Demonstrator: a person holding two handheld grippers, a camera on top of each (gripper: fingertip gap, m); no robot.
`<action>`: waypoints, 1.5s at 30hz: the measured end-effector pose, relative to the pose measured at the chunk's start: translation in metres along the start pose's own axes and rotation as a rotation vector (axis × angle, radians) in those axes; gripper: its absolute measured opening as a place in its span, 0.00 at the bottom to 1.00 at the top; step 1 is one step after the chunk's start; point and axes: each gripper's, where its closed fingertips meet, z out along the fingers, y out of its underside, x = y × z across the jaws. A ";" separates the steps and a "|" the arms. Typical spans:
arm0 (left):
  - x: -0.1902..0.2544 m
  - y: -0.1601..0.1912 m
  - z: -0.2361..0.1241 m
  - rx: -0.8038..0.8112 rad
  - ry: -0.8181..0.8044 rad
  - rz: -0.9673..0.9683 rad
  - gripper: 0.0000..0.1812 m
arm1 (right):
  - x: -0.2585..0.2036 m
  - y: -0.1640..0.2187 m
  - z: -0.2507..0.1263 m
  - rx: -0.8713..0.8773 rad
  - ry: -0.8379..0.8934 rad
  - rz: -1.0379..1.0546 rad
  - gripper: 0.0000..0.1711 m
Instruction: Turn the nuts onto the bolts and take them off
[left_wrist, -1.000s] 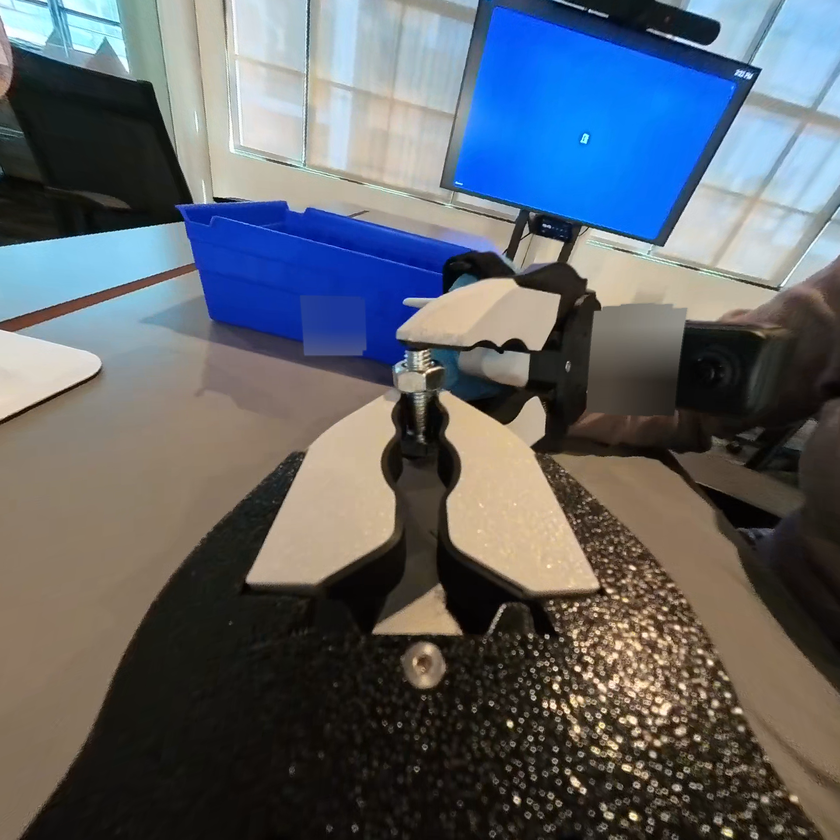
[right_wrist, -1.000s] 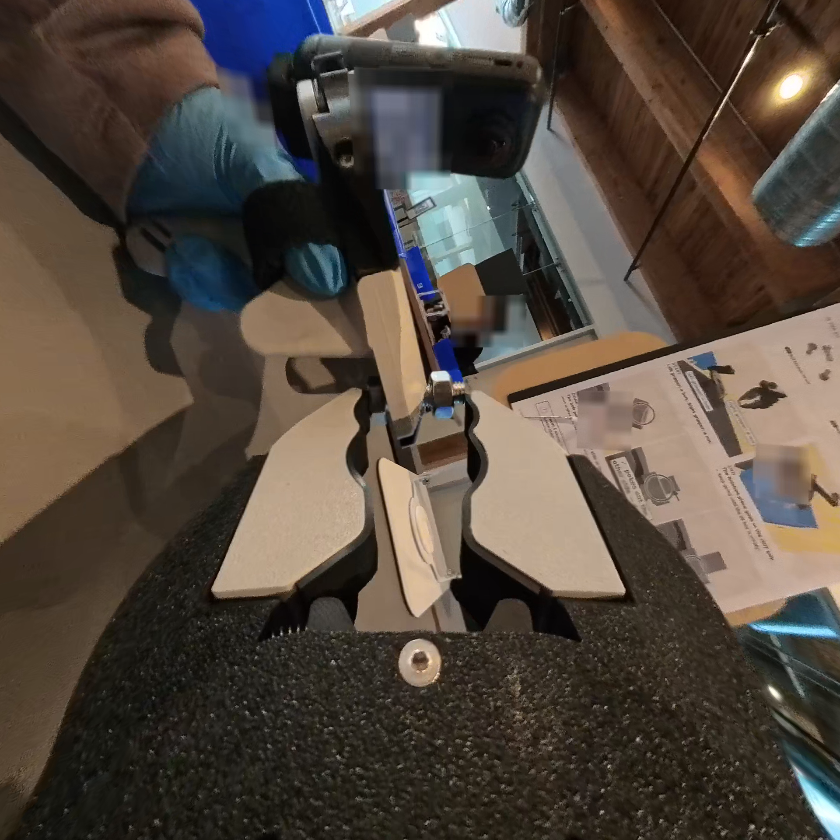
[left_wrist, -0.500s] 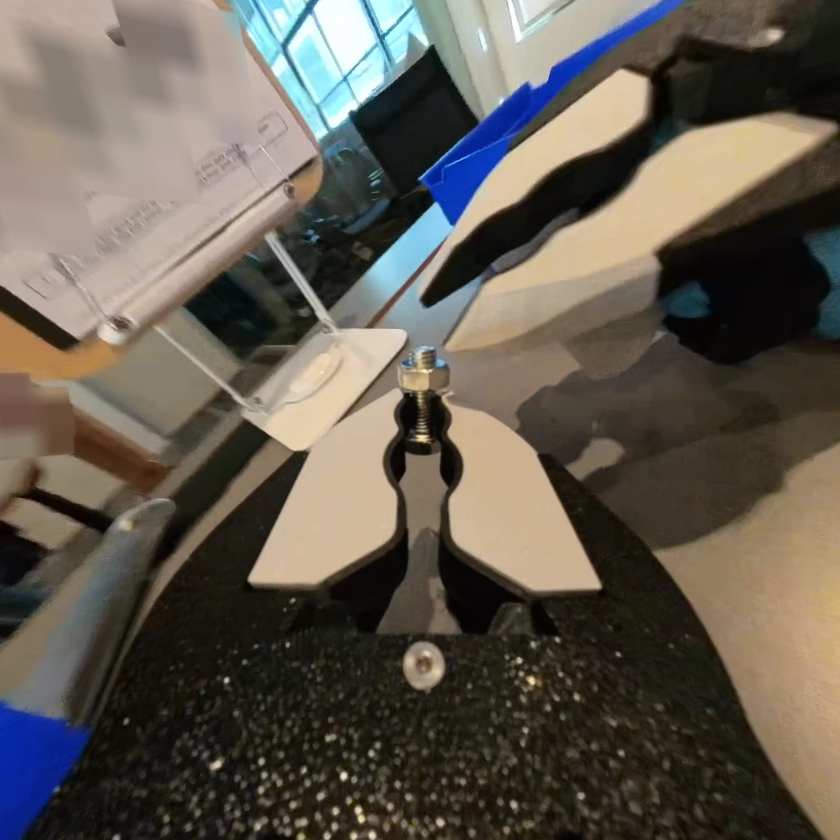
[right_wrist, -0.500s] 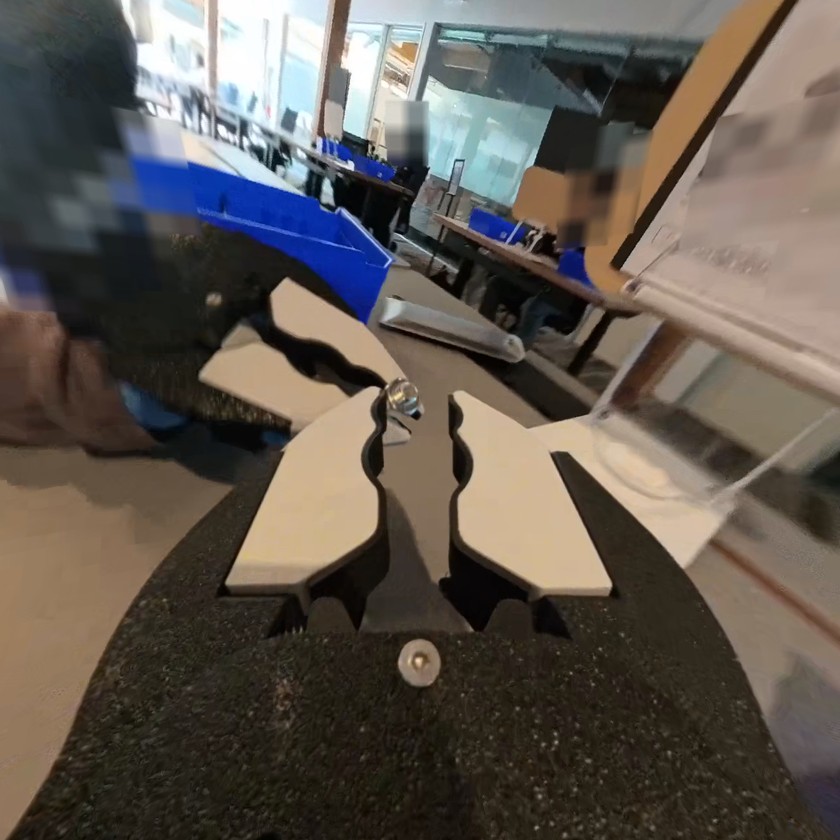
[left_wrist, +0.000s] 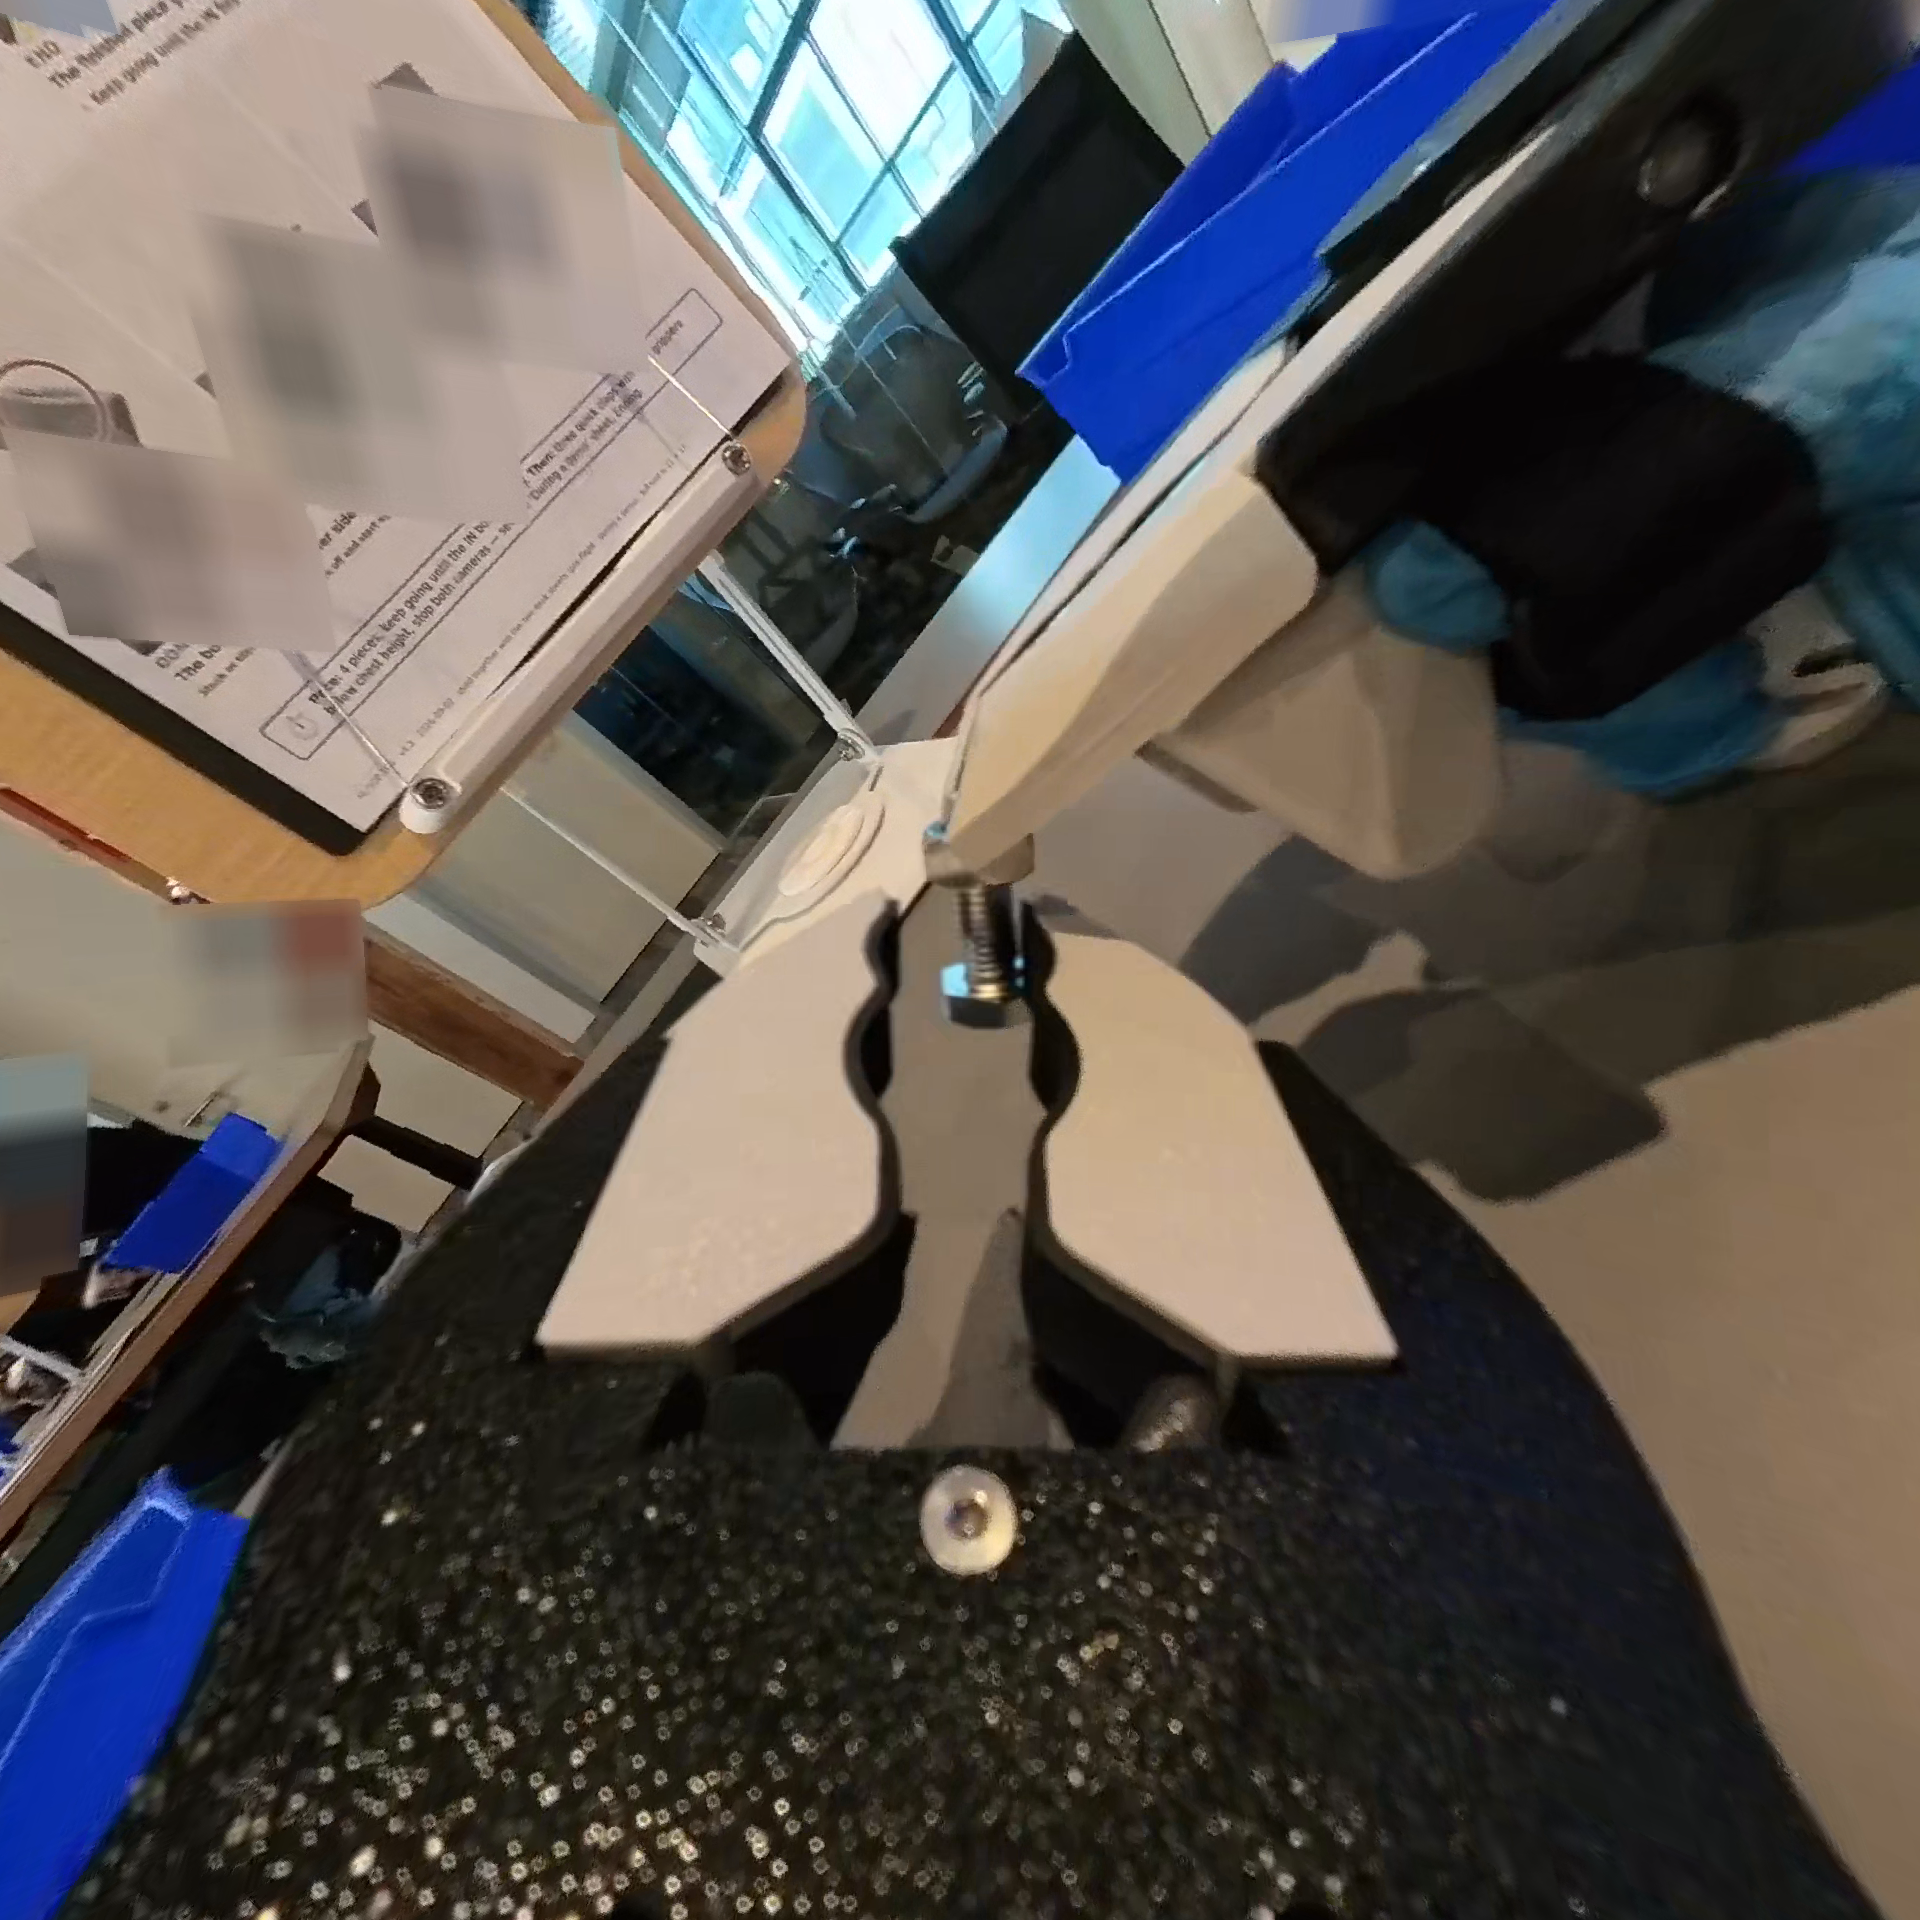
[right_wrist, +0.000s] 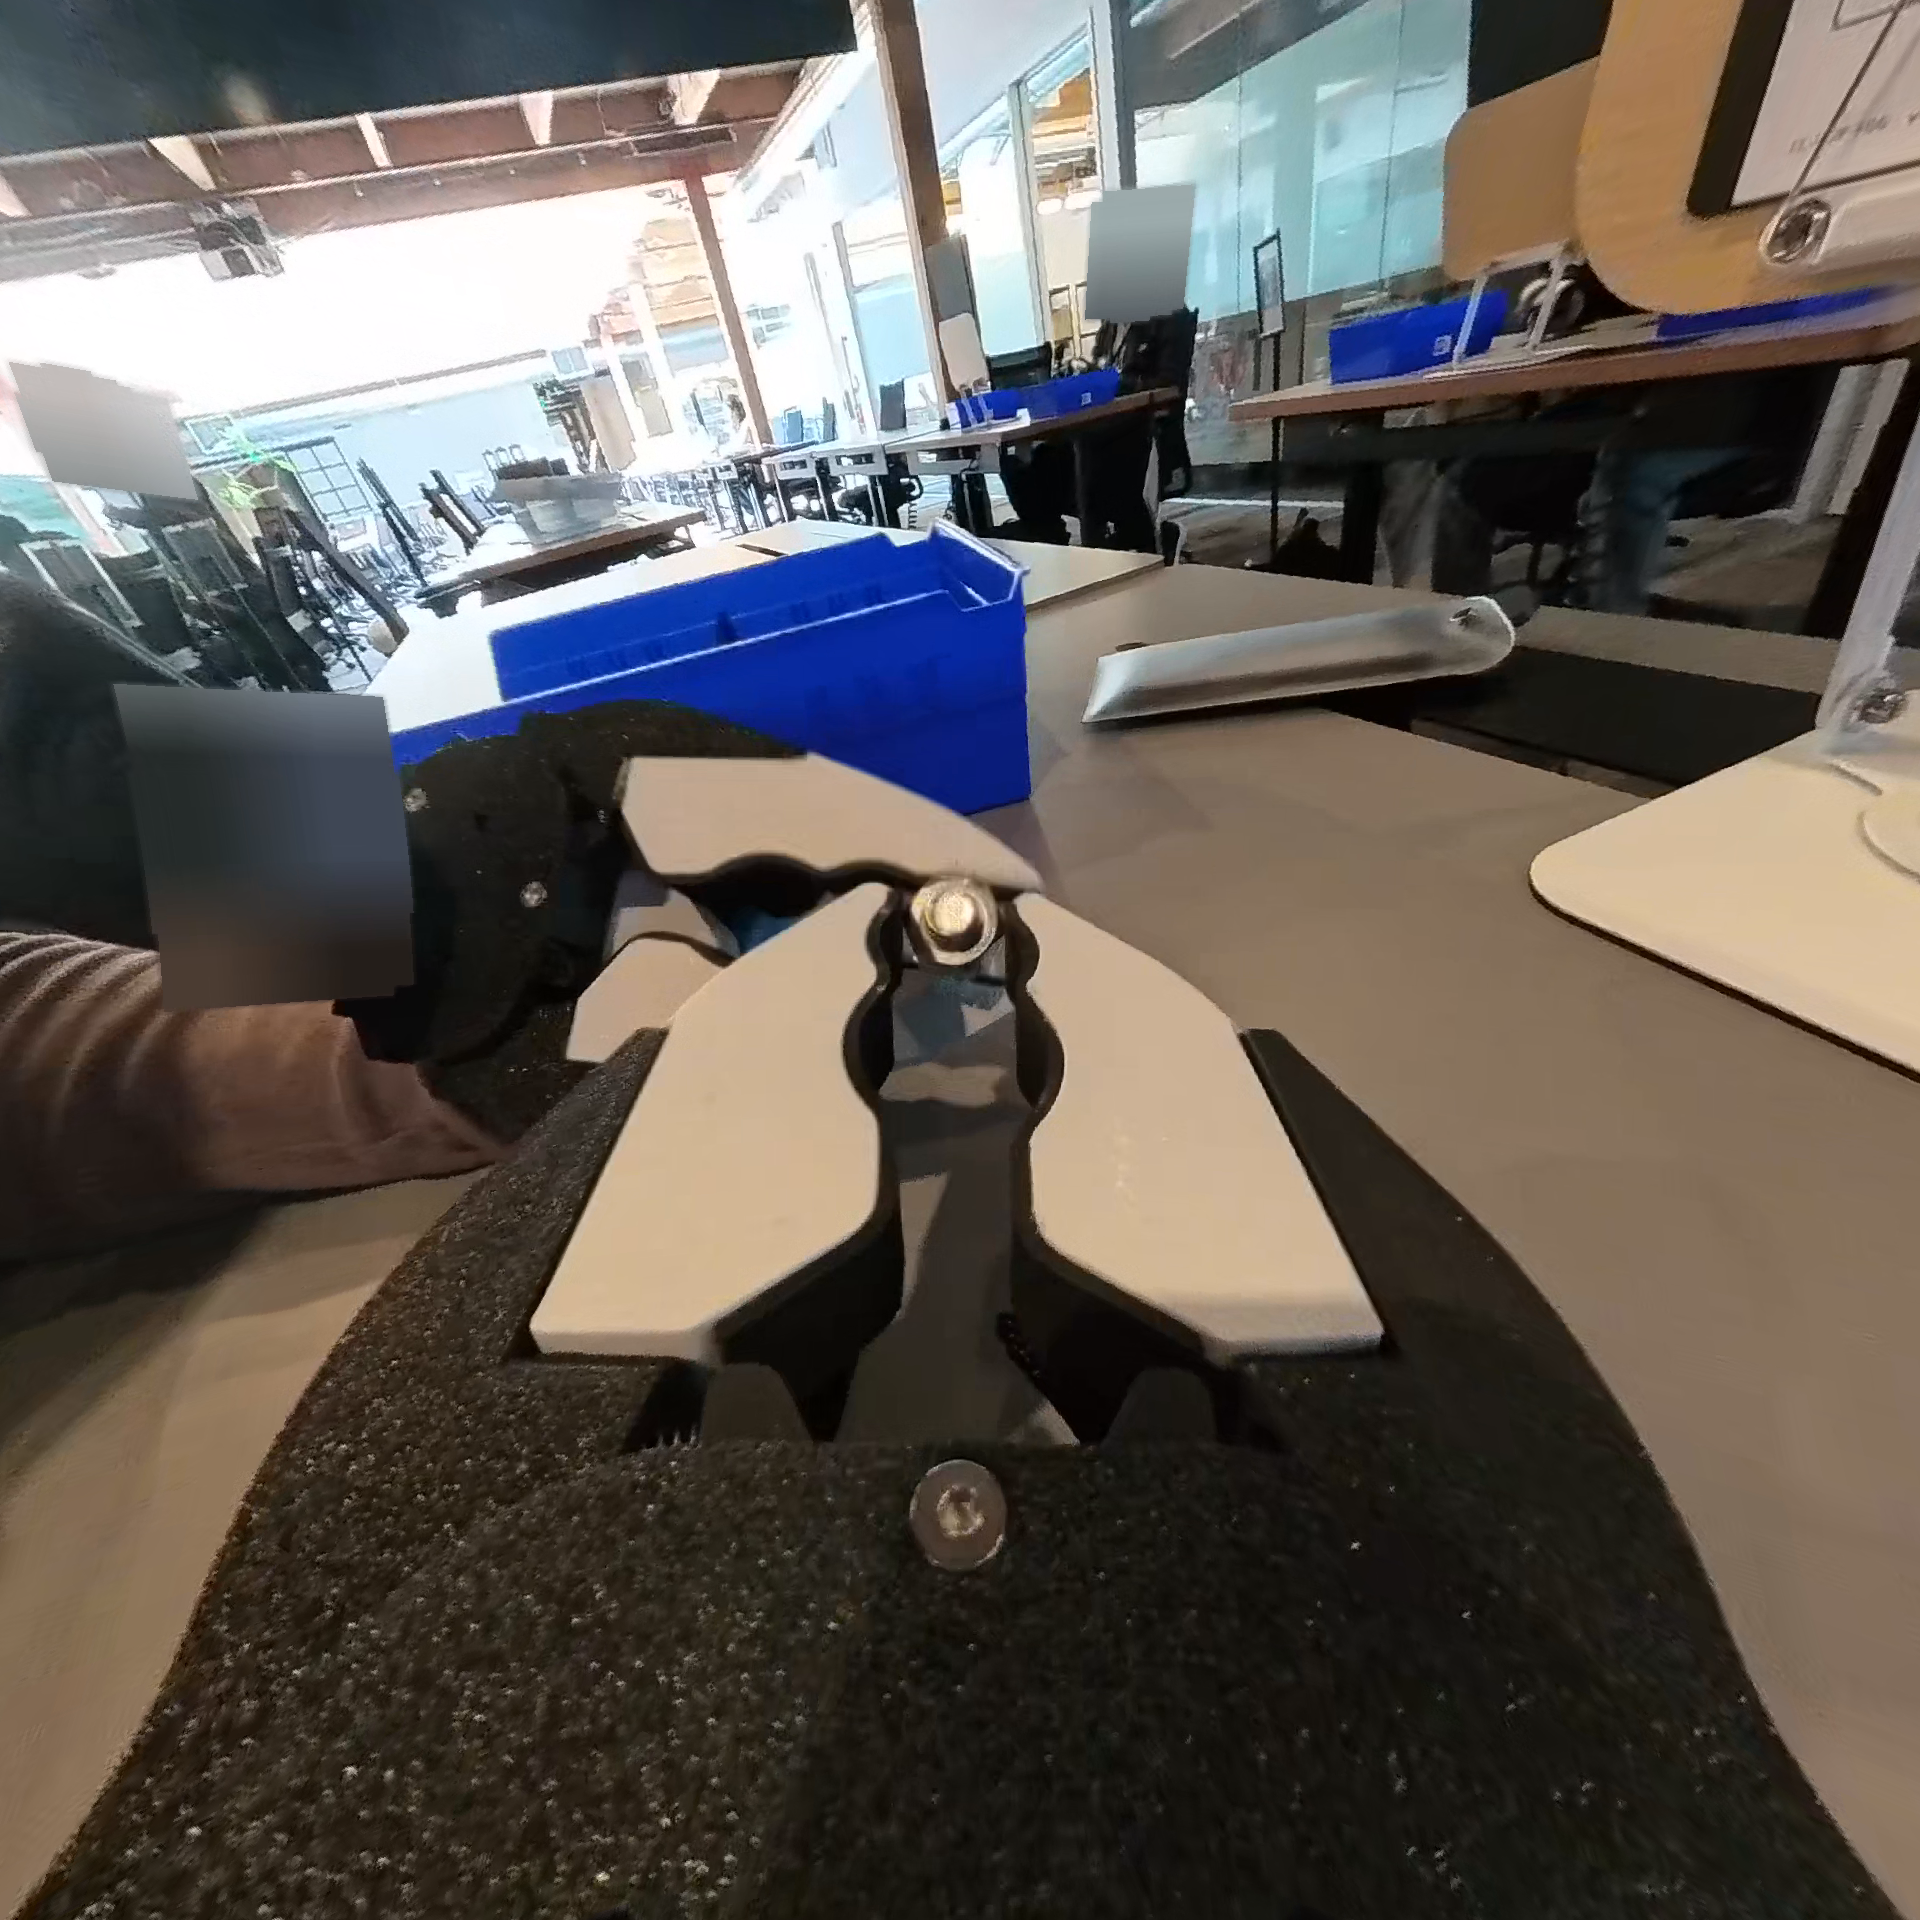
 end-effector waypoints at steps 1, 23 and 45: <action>-0.001 0.000 0.000 -0.007 -0.008 -0.001 0.16 | 0.001 0.000 0.000 -0.003 0.006 -0.004 0.10; 0.016 0.002 0.003 -0.049 0.145 -0.257 0.13 | -0.006 -0.016 -0.006 0.108 -0.105 0.024 0.08; 0.018 0.006 0.006 -0.105 0.181 -0.340 0.11 | 0.010 -0.015 -0.013 0.115 0.025 -0.037 0.17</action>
